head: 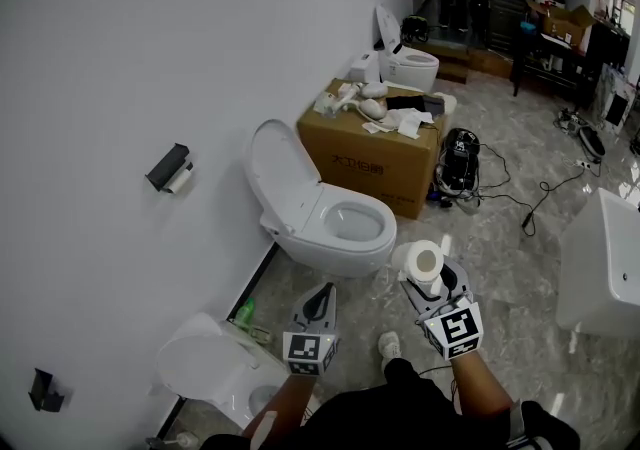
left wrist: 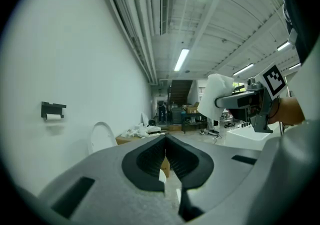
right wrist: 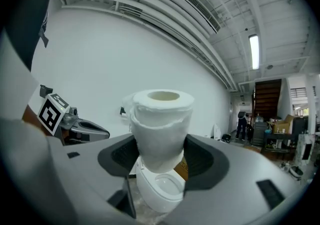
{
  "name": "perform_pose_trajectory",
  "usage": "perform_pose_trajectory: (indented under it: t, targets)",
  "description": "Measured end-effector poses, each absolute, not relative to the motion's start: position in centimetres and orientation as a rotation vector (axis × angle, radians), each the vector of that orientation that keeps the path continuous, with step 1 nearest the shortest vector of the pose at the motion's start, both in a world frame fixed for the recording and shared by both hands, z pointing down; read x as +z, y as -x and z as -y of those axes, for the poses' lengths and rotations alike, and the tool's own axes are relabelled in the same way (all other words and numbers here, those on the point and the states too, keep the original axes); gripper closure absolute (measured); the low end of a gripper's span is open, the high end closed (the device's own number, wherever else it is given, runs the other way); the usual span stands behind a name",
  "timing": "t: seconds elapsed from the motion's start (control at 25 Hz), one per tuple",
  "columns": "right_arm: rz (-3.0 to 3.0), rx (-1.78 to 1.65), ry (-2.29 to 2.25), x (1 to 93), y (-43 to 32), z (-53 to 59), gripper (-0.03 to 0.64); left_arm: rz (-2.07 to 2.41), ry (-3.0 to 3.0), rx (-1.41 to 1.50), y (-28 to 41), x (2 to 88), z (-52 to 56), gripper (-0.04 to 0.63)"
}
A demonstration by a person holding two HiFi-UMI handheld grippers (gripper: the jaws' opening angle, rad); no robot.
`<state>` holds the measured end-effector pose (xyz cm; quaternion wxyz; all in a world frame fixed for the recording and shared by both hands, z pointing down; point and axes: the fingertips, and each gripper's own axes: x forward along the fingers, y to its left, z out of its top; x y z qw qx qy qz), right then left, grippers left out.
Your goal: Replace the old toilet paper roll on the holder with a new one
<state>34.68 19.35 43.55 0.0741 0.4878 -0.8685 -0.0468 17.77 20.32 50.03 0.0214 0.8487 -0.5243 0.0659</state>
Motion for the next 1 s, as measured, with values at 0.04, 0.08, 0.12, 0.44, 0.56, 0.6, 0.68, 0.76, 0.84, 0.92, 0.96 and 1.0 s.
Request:
perform_pose_trajectory:
  t: [0.04,0.08,0.12,0.44,0.56,0.6,0.68,0.76,0.84,0.92,0.96,1.0]
  targets:
    - [2.613,-0.142,-1.456,43.6,-34.6,-18.5,0.348,1.629,-2.627,0.201,-17.8,50.0,-19.5,0.588]
    - [2.624,-0.145,-1.449,43.6,-34.5,-17.6,0.348,1.635,-2.626,0.197,-17.8,49.9,-18.7,0.588]
    - [2.639,-0.151,-1.443,43.5,-34.4,-16.7,0.348,1.645,-2.622,0.192,-17.7,49.7,-17.8,0.588]
    - [2.757,-0.199,-1.332,42.4,-33.4,-8.2,0.348,1.828,-2.535,0.173,-14.9,47.9,-9.9,0.589]
    - [2.776,-0.214,-1.280,41.9,-32.7,-4.8,0.348,1.905,-2.483,0.136,-13.6,46.6,-6.8,0.589]
    - [2.781,-0.221,-1.260,41.9,-32.4,-3.7,0.348,1.926,-2.468,0.131,-13.3,46.3,-5.8,0.589]
    - [2.792,-0.224,-1.220,42.1,-31.8,-1.8,0.348,1.958,-2.449,0.139,-12.8,46.0,-4.1,0.589]
    - [2.802,-0.215,-1.179,42.5,-31.3,-0.2,0.348,1.982,-2.432,0.159,-12.5,46.1,-3.0,0.589]
    - [2.813,-0.208,-1.141,42.8,-30.7,1.3,0.348,2.011,-2.408,0.169,-12.2,46.2,-2.1,0.589]
    - [2.822,-0.211,-1.106,42.9,-30.0,2.9,0.348,2.038,-2.386,0.169,-11.8,46.3,-1.2,0.588]
    - [2.828,-0.212,-1.089,42.9,-29.7,3.7,0.348,2.048,-2.373,0.171,-11.6,46.5,-0.7,0.589]
    - [2.835,-0.213,-1.072,43.0,-29.3,4.5,0.348,2.057,-2.358,0.175,-11.4,46.7,-0.2,0.589]
